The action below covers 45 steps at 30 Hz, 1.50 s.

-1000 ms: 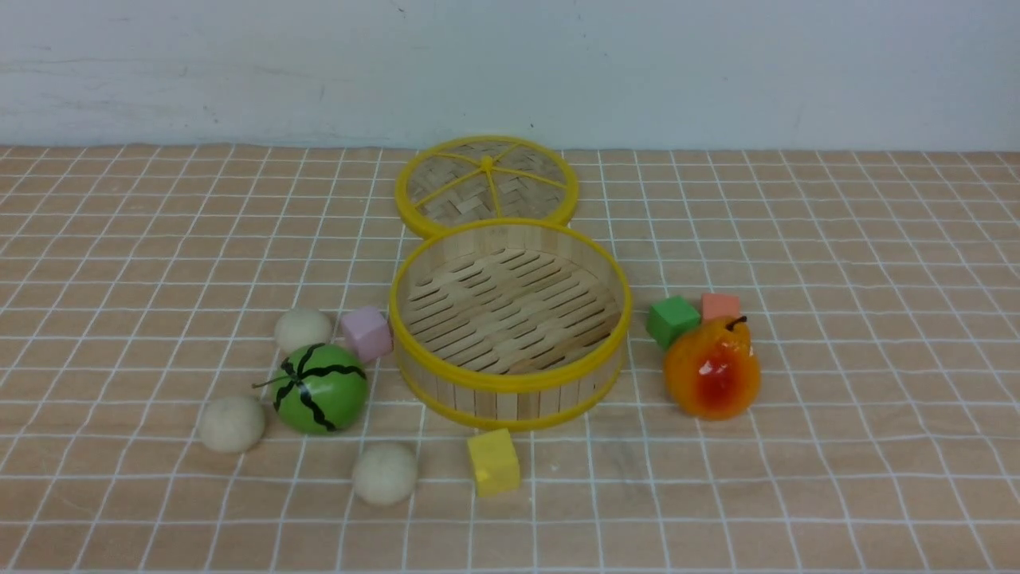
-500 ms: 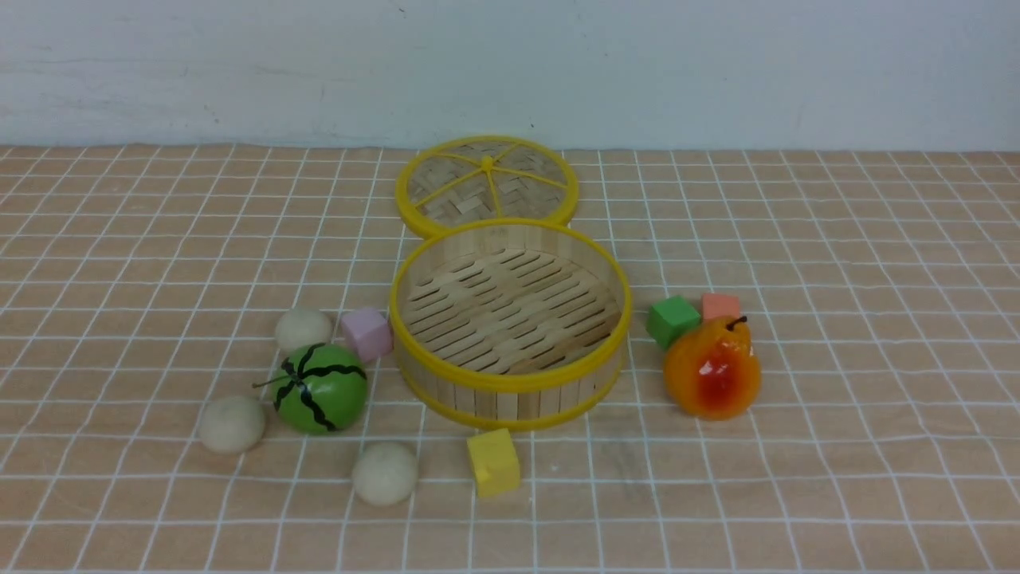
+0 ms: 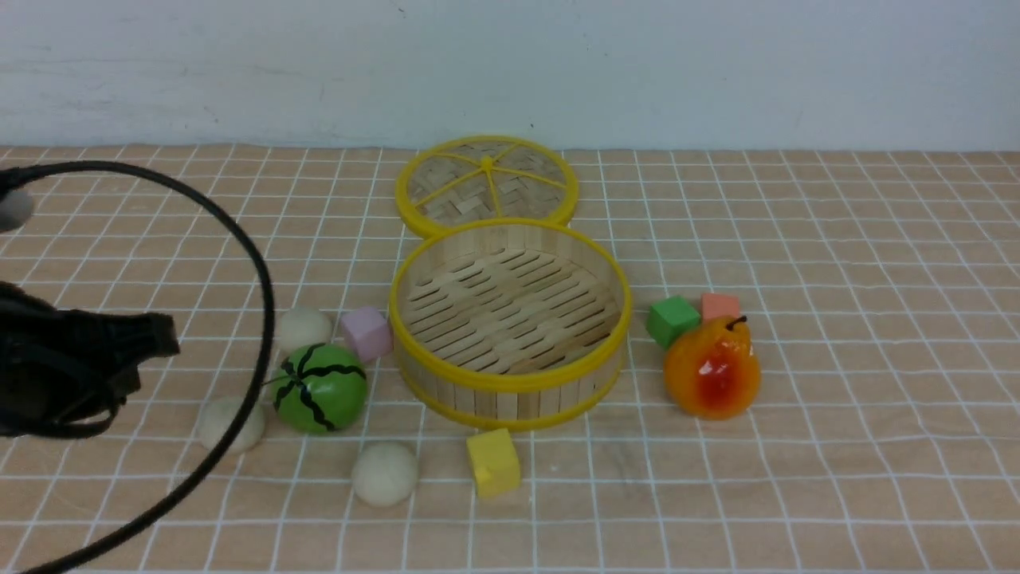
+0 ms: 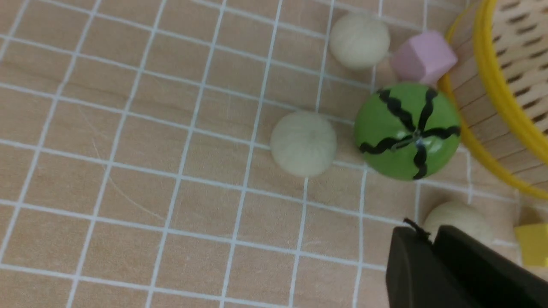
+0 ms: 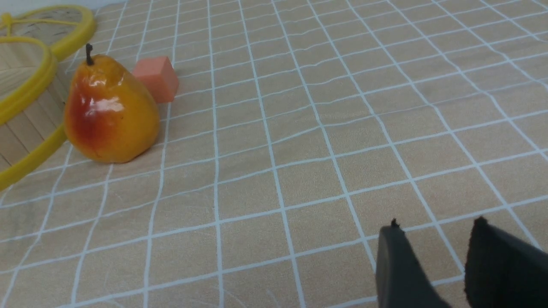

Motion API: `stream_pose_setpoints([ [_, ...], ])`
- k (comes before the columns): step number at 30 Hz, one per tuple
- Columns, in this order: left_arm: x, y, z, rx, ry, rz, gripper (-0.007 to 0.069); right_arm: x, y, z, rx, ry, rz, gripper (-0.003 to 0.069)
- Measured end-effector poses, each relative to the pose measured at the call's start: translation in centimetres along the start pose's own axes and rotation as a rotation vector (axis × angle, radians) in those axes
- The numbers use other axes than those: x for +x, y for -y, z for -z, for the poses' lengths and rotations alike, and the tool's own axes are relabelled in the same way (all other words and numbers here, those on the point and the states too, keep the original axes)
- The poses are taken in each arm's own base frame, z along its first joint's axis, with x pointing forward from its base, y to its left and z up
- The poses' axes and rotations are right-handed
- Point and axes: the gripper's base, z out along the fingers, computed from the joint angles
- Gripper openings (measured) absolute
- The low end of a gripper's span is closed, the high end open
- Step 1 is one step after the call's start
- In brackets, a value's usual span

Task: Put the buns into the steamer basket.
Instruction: Use the left arm to grab a steamed stuffed bun, then use the left arm to put the steamed stuffed bun into the steamer

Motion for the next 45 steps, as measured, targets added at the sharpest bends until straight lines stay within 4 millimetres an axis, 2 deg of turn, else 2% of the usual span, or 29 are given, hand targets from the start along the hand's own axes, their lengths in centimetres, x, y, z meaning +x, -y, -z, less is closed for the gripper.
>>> stream_pose_setpoints([
  [2,-0.3,0.2,-0.8,-0.01,-0.03,-0.019,0.0077,0.0,0.0,0.0,0.0,0.0,0.0,0.0241],
  [3,-0.8,0.5,-2.4,-0.027,-0.078,-0.043,0.0087,0.0,0.0,0.0,0.0,0.0,0.0,0.0241],
  [5,-1.3,0.8,-4.4,-0.044,-0.123,-0.048,0.0097,0.0,0.0,0.0,0.0,0.0,0.0,0.0241],
  [7,-1.5,0.9,-5.6,-0.054,-0.149,-0.048,0.0102,0.0,0.0,0.0,0.0,0.0,0.0,0.0241],
  [11,-2.8,1.5,-9.3,-0.083,-0.198,-0.061,0.0136,0.0,0.0,0.0,0.0,0.0,0.0,0.0241],
  [17,-3.8,1.4,-12.4,-0.148,-0.214,-0.146,0.0222,0.0,0.0,0.0,0.0,0.0,0.0,0.0241],
  [23,-2.9,1.1,-14.6,-0.171,-0.275,-0.155,0.025,0.0,0.0,0.0,0.0,0.0,0.0,0.0241],
  [30,-2.2,0.7,-16.8,-0.187,-0.294,-0.199,0.023,0.0,0.0,0.0,0.0,0.0,0.0,0.0241],
  [34,-2.0,0.7,-17.4,-0.188,-0.297,-0.209,0.0191,0.0,0.0,0.0,0.0,0.0,0.0,0.0241],
  [36,-1.9,0.6,-17.4,-0.192,-0.305,-0.208,0.0144,0.0,0.0,0.0,0.0,0.0,0.0,0.0241],
  [39,-1.8,0.6,-17.3,-0.201,-0.324,-0.202,0.0027,0.0,0.0,0.0,0.0,0.0,0.0,0.0241],
  [43,-1.7,0.5,-17.0,-0.212,-0.343,-0.198,-0.0013,0.0,0.0,0.0,0.0,0.0,0.0,0.0241],
  [45,-2.6,0.7,-15.7,-0.224,-0.343,-0.187,-0.0013,0.0,0.0,0.0,0.0,0.0,0.0,0.0241],
])
